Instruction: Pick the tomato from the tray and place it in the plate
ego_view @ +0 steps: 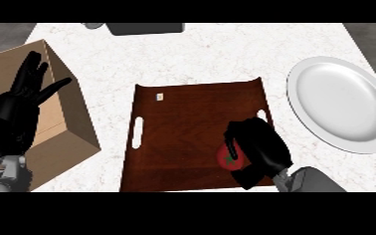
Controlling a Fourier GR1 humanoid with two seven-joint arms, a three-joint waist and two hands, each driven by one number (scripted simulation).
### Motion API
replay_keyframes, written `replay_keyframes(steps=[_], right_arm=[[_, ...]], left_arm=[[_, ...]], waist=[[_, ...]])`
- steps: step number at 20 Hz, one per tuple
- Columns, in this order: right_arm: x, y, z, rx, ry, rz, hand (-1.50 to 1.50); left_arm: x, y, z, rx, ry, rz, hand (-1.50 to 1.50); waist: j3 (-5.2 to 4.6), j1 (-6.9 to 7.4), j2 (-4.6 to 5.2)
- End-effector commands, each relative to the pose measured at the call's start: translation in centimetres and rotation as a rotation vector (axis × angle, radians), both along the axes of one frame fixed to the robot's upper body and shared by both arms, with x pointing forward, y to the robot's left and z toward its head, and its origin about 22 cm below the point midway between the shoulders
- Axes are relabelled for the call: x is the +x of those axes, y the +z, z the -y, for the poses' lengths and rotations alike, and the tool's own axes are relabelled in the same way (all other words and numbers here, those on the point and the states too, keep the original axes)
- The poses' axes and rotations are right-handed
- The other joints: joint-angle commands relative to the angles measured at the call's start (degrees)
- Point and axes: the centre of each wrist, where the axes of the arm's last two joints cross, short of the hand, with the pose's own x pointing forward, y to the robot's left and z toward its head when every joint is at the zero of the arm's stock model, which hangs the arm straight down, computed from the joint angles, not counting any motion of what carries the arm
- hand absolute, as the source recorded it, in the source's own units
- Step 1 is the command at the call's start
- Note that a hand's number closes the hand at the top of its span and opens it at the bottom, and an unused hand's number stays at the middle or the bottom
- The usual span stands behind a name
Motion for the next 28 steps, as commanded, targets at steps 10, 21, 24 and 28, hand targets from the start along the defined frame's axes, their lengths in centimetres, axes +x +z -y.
replay_keyframes(steps=[10,21,24,28], right_arm=[[0.5,8.1,9.3,0.239,-0.021,0.46,1.5],[2.6,10.2,16.9,0.254,-0.271,0.446,1.5],[3.1,9.3,18.9,0.229,-0.321,0.43,1.5],[3.3,8.3,20.9,0.203,-0.334,0.38,1.5]], left_arm=[[-2.6,-6.5,0.2,-0.089,0.045,-0.305,0.0],[-1.8,-6.6,1.4,-0.077,0.005,-0.291,0.0],[-2.0,-7.3,1.2,-0.099,0.007,-0.279,0.0],[-1.6,-7.0,2.6,-0.074,-0.031,-0.282,0.0]], waist=[[-2.07,-2.84,0.78],[-2.2,-0.62,1.79],[-2.27,0.31,2.13],[-2.13,0.58,2.22]])
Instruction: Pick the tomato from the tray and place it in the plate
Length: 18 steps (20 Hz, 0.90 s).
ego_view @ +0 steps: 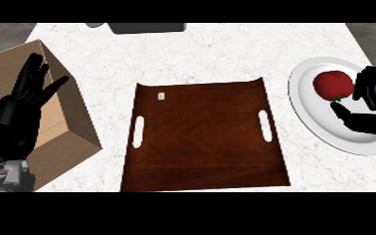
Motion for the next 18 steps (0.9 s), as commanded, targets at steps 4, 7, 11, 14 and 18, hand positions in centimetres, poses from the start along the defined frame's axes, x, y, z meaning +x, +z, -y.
replay_keyframes(steps=[4,7,11,14,18], right_arm=[[1.1,-1.2,3.9,-0.038,-0.066,-0.067,1.5],[1.2,-2.5,5.8,-0.091,-0.072,-0.192,1.5],[1.6,-4.3,6.9,-0.045,-0.042,-0.305,1.5],[1.0,-5.6,8.3,-0.136,-0.039,-0.453,1.5],[1.5,-6.1,9.1,-0.114,0.045,-0.497,-1.5]], left_arm=[[-0.9,-7.2,2.1,-0.089,-0.023,-0.3,0.0],[-0.7,-6.3,2.0,-0.083,-0.065,-0.292,0.0],[-0.2,-6.5,2.4,-0.071,-0.062,-0.287,0.0],[-0.4,-6.1,2.8,-0.08,-0.067,-0.294,0.0],[-0.1,-6.7,2.8,-0.077,-0.092,-0.286,0.0]], waist=[[-2.1,1.47,2.06],[-2.06,3.18,2.45],[-2.01,3.3,2.73],[-2.01,4.13,2.53],[-2.01,3.99,2.75]])
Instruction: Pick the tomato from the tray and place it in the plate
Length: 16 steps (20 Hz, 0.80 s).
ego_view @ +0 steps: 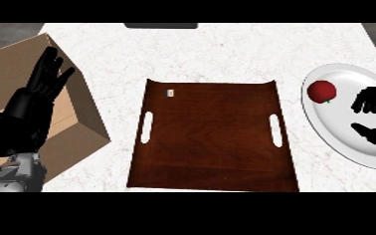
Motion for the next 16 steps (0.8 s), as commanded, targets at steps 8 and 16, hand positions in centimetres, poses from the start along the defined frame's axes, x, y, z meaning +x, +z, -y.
replay_keyframes(steps=[8,16], right_arm=[[2.0,-0.6,0.9,0.493,0.176,0.142,-1.5],[1.3,-1.9,4.9,0.845,0.105,0.123,-1.5]], left_arm=[[-1.1,-7.1,-0.1,-0.072,0.024,-0.32,0.0],[-1.4,-6.8,0.6,-0.077,0.018,-0.325,0.0]], waist=[[-1.74,-2.08,1.06],[-1.71,-1.36,1.27]])
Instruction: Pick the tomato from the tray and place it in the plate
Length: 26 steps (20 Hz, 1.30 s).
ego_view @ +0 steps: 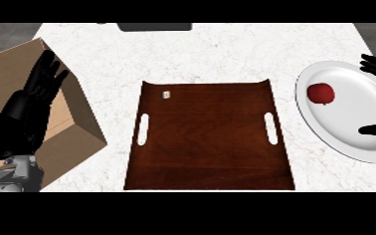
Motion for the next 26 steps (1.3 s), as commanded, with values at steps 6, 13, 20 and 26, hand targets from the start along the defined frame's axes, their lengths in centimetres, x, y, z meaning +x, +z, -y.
replay_keyframes(steps=[6,13,20,26], right_arm=[[-1.1,-0.9,3.4,0.194,0.057,-0.028,-1.5],[-1.2,-0.6,4.1,0.199,0.086,-0.012,-1.5],[-1.0,-0.6,4.3,0.144,0.014,-0.02,-1.5],[-1.6,-3.6,3.5,0.093,-0.029,-0.025,-1.5]], left_arm=[[-1.4,-7.7,1.3,-0.059,0.016,-0.281,0.0],[-1.4,-6.9,1.5,-0.062,0.002,-0.278,0.0],[-1.4,-7.4,2.0,-0.079,-0.015,-0.285,0.0],[-1.3,-7.5,1.1,-0.078,0.002,-0.288,0.0]], waist=[[-1.91,0.14,1.97],[-1.86,0.34,1.53],[-1.92,0.59,1.86],[-1.9,0.6,1.98]])
